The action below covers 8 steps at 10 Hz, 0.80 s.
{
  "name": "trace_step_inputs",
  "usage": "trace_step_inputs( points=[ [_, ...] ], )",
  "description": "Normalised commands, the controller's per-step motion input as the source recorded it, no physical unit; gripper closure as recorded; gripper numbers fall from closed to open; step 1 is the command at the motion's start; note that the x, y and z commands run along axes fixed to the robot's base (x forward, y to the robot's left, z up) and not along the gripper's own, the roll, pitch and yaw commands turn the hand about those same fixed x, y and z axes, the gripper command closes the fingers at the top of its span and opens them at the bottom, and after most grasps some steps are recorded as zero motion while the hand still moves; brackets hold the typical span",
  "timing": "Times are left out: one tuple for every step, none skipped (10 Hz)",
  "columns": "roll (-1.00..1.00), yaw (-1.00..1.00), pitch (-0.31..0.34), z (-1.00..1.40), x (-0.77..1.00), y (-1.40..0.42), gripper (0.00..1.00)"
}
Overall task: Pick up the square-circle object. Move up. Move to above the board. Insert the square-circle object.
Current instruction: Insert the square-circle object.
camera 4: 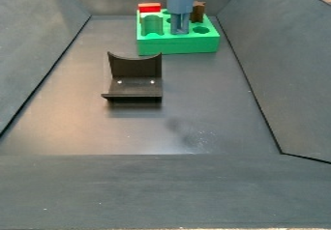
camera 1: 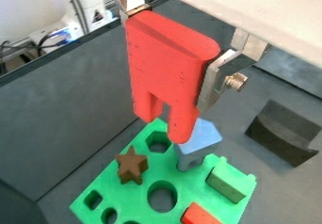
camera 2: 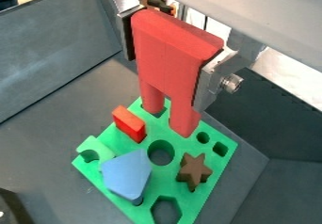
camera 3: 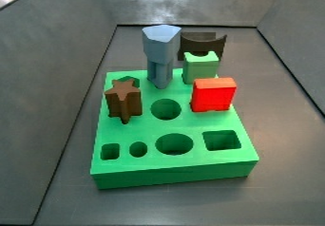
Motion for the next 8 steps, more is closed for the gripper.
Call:
trace_step_inputs(
  points=[
    [-0.03, 0.29, -0.051, -0.18, 0.0, -0.28, 1.0],
    [-0.04, 0.29, -0.063, -0.18, -0.02, -0.27, 1.0],
    [-0.02, 0.28, -0.061, -0.2, -0.01, -0.3, 1.0],
    [0.0, 0.29, -0.077, -0.27, -0.04, -0.34, 1.0],
    [0.0, 0.28, -0.089, -0.39, -0.05, -0.35, 1.0],
    [0.0, 0.29, -0.089, -0.41, -0.04, -0.33, 1.0],
    [0.0, 0.3, -0.084, -0.41, -0.03, -0.32, 1.0],
    [0.0, 0.28, -0.087, -0.41, -0.06, -0.31, 1.0]
  ],
)
